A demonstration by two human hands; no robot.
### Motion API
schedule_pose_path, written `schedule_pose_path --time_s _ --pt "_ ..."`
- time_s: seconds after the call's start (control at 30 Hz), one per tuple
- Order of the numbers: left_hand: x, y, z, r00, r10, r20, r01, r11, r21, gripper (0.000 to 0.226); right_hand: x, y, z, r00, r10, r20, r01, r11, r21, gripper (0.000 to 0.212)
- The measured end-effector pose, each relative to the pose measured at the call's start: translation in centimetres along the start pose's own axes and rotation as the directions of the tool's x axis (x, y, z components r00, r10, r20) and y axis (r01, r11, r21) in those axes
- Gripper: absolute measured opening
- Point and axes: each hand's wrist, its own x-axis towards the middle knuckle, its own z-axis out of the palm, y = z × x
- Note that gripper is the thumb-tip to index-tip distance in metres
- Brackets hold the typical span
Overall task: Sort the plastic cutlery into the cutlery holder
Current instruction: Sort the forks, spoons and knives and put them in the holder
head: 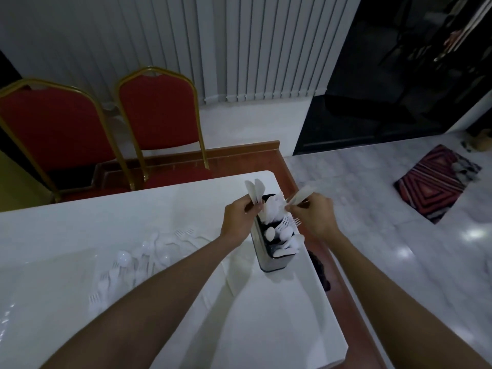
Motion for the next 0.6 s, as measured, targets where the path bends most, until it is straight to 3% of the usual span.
schedule_pose_path --time_s 0.2,0.37,0.6 --pt "1.0 -0.6 1.0 0.999 0.044 0.014 -0.044 0.999 -0.004 0.020 1.9 1.3 2.6 0.993 0.026 0.111 -0.007 0.986 -0.164 0.022" --pt "1.4 -1.5 1.3 0.995 0.099 0.027 -0.102 0.985 0.142 0.017 2.9 1.4 2.4 0.969 0.038 0.246 0.023 0.970 -0.244 0.021" --pt "1.4 -2.7 2.0 0.975 0.167 0.150 -0.205 0.935 0.290 0.008 3.6 1.6 1.7 0.966 -0.018 0.256 0.093 0.955 -0.283 0.014"
